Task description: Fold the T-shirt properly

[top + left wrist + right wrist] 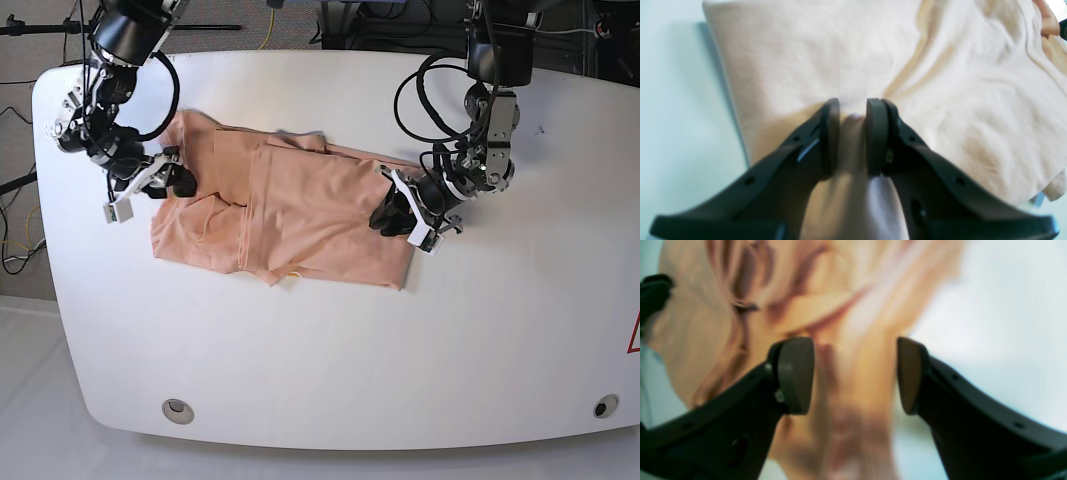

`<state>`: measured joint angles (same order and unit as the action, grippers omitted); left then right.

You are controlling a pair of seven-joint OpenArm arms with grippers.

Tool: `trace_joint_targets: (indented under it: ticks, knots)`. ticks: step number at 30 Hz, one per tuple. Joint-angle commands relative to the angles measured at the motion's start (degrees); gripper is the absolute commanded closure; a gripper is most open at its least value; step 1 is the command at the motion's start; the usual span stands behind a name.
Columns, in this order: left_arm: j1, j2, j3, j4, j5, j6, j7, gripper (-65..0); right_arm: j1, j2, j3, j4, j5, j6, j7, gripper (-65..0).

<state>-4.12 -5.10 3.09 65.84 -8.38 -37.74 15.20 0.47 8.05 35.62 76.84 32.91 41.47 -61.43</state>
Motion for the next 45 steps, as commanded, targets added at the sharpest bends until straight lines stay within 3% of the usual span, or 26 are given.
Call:
trace_joint_targets:
  ticks: [1, 10, 17, 21, 25, 36, 45]
  knots:
    - [0.47, -0.13, 0.29, -0.22, 3.33, 0.51, 4.97, -12.6, -0.95, -1.86, -0.67, -0.93, -6.05, -1.47, -7.1, -37.8]
    - [0.47, -0.13, 0.12, -0.22, 3.24, 0.51, 4.97, -12.6, -0.78, -4.23, -0.93, -0.93, -6.4, -1.47, -7.1, -37.8]
    - [0.47, -0.13, 0.12, -0.22, 3.24, 0.51, 4.97, -12.6, -0.78, -3.88, -0.85, -0.93, -6.31, -1.47, -7.01, -35.1]
    - [0.47, -0.13, 0.12, -0.22, 3.24, 0.51, 4.97, -12.6, -0.25, -3.35, -0.85, -0.93, -6.22, -1.47, -7.01, -22.5]
    - [0.47, -0.13, 0.12, -0.22, 3.24, 0.51, 4.97, -12.6, 0.19, -2.91, -0.85, -0.93, -6.4, -1.47, -7.01, -0.3]
    - [0.56, -0.13, 0.29, -0.22, 3.24, 0.51, 4.97, -12.6, 1.68, -3.0, -0.93, 1.8, -6.05, -1.47, -7.19, 0.0]
    - [1.26, -0.04, 0.29, -0.31, 3.15, 0.51, 4.89, -12.6, 3.09, -6.16, -0.93, 15.34, -4.99, -1.47, -15.63, 0.0]
